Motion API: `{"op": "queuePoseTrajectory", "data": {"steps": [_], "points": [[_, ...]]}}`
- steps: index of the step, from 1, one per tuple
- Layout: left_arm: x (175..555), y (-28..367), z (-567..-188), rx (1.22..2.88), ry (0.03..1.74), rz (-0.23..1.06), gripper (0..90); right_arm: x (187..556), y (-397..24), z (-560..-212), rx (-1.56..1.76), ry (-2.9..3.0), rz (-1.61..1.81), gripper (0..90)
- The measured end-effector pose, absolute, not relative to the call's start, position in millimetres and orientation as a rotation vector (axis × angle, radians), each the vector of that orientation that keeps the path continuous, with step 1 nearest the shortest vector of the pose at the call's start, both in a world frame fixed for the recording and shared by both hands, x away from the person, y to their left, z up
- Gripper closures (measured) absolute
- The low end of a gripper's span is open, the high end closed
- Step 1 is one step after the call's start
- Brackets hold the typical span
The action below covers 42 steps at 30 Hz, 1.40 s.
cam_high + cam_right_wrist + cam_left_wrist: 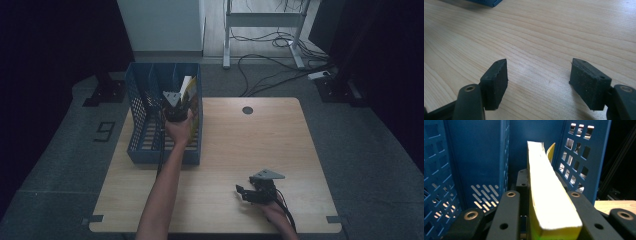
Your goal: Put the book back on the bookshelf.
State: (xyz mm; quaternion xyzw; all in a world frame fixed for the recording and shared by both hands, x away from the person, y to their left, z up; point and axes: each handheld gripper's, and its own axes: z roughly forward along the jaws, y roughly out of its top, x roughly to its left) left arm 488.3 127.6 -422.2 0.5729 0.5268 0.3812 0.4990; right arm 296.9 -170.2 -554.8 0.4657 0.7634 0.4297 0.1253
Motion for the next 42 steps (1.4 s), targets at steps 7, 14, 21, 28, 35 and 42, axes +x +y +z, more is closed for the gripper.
{"op": "queuePoseTrajectory", "data": {"steps": [7,14,21,28,35,42], "points": [[483.1,130.0,-421.1,1.390,1.267,0.927,72.4,296.6,-169.5,-554.7,1.355,2.223,1.246,29.8],[476.5,130.5,-415.3,1.393,1.250,0.933,66.6,296.4,-169.1,-554.7,1.350,2.224,1.240,29.7],[471.0,135.5,-418.8,1.383,1.258,0.944,62.2,296.2,-168.9,-554.6,1.350,2.223,1.237,29.7],[465.2,141.3,-420.3,1.375,1.254,0.939,59.9,296.1,-168.7,-554.6,1.348,2.224,1.233,29.8],[461.4,146.3,-421.4,1.375,1.254,0.935,58.2,296.0,-168.3,-554.5,1.347,2.225,1.230,29.8],[457.6,149.7,-421.5,1.380,1.249,0.915,55.1,295.9,-168.1,-554.3,1.347,2.226,1.226,29.8]]}}
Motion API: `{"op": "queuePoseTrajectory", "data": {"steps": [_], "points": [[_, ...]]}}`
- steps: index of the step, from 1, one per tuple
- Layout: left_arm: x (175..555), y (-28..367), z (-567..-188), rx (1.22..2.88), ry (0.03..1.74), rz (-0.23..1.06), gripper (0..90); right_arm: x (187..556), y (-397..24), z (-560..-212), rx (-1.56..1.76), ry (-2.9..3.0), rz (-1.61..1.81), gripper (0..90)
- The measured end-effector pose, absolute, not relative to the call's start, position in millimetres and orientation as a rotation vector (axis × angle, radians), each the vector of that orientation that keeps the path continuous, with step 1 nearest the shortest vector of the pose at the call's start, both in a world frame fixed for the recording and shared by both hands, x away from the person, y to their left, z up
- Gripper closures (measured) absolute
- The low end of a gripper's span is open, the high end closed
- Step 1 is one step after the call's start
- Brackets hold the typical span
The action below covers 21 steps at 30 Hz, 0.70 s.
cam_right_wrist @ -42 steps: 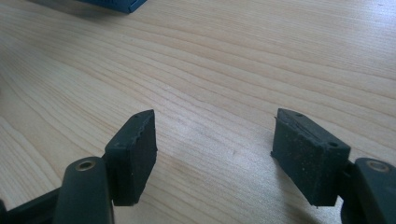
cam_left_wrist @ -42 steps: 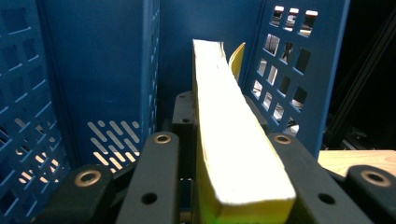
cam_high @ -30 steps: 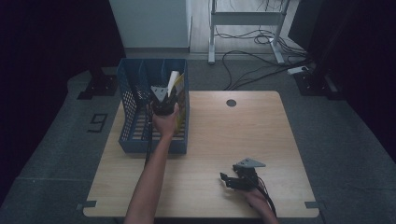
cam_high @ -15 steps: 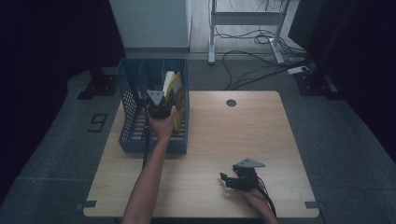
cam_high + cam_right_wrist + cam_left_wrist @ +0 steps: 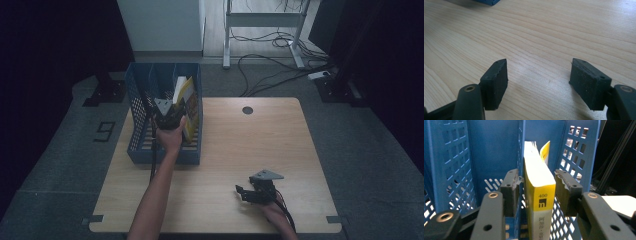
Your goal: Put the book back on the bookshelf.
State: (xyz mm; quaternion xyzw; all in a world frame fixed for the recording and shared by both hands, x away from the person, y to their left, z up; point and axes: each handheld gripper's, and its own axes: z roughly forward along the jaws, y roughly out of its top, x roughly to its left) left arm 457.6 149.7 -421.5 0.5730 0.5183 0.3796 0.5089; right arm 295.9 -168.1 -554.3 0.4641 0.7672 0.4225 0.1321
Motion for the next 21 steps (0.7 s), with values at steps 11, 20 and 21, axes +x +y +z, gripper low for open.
{"op": "queuePoseTrajectory", "data": {"steps": [11,20,21], "points": [[446.1,155.1,-423.0,1.428,1.196,0.844,47.4,296.2,-168.5,-554.4,1.350,2.225,1.230,29.7],[430.9,166.8,-423.2,1.475,1.161,0.767,42.4,296.3,-168.2,-554.4,1.352,2.222,1.229,29.8],[428.3,168.2,-423.5,1.480,1.156,0.759,42.0,296.4,-168.2,-554.4,1.352,2.223,1.230,29.8]]}}
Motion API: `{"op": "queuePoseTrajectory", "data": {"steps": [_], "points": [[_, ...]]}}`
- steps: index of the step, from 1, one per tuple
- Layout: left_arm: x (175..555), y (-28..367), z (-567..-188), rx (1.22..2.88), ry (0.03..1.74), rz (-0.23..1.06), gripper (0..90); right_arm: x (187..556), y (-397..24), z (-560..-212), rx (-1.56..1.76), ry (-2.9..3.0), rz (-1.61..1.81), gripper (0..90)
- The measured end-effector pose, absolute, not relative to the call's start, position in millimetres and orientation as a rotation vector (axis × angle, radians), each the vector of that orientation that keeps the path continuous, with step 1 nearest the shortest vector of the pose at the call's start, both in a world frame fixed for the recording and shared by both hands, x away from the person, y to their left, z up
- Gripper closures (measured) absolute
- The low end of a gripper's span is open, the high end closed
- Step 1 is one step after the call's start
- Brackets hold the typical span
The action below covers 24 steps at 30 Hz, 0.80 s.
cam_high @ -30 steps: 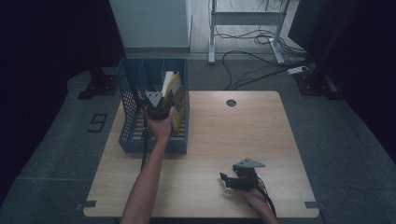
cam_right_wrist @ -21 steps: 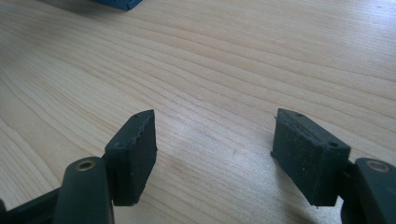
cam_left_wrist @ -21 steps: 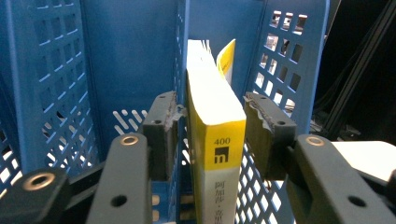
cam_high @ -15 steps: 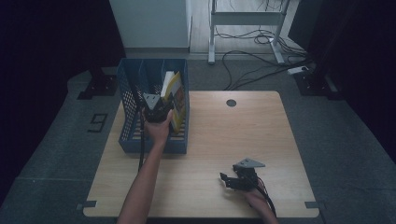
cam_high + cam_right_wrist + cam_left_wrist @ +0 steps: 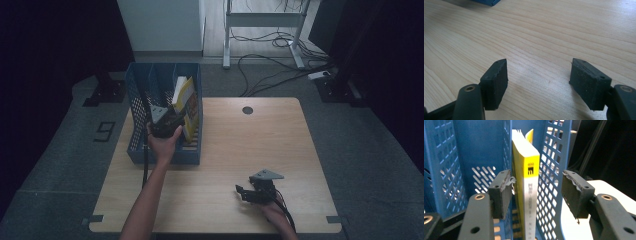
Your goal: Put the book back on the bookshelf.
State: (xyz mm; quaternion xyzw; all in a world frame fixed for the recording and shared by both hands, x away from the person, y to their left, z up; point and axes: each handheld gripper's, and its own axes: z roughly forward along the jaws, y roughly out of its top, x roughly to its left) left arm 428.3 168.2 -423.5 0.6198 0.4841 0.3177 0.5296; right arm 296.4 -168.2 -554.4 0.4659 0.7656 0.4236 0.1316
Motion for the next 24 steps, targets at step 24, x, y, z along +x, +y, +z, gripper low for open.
{"op": "queuePoseTrajectory", "data": {"steps": [24], "points": [[382.1,181.0,-447.0,1.574,1.102,0.582,41.8,296.6,-167.9,-554.5,1.351,2.219,1.225,29.8]]}}
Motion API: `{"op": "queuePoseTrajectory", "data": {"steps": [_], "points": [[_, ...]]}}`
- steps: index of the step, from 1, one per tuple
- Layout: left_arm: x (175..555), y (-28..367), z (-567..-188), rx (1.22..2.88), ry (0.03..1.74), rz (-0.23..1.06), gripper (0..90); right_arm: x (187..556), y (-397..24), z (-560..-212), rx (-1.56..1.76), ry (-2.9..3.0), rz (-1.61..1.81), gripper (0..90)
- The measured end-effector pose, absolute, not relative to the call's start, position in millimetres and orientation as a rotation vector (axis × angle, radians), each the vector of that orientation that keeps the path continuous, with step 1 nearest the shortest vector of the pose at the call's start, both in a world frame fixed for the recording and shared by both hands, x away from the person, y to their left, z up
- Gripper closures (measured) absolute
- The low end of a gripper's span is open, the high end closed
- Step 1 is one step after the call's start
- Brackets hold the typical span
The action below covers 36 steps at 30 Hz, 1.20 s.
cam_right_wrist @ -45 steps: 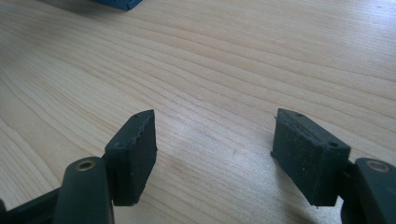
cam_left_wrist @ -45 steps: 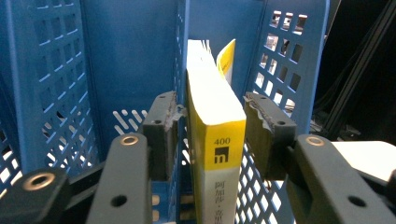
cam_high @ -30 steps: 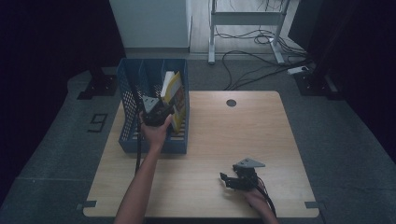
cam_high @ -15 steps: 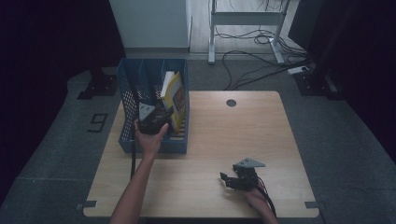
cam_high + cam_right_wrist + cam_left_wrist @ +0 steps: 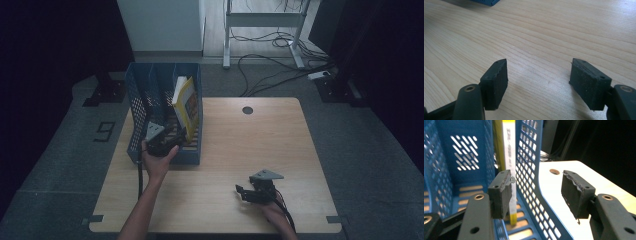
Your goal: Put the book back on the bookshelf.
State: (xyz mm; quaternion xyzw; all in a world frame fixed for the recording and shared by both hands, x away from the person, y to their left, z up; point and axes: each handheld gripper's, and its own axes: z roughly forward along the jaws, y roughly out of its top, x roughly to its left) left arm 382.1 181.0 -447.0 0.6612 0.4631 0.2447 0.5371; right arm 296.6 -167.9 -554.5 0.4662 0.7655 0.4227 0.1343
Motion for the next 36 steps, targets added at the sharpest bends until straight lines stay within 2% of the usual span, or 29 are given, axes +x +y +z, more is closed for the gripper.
{"op": "queuePoseTrajectory", "data": {"steps": [29,36], "points": [[311.2,187.3,-489.6,1.617,1.048,0.384,41.2,296.4,-167.5,-554.4,1.349,2.220,1.221,29.8],[298.3,183.9,-507.5,1.688,1.030,0.320,41.0,296.2,-166.8,-554.4,1.344,2.219,1.213,29.8]]}}
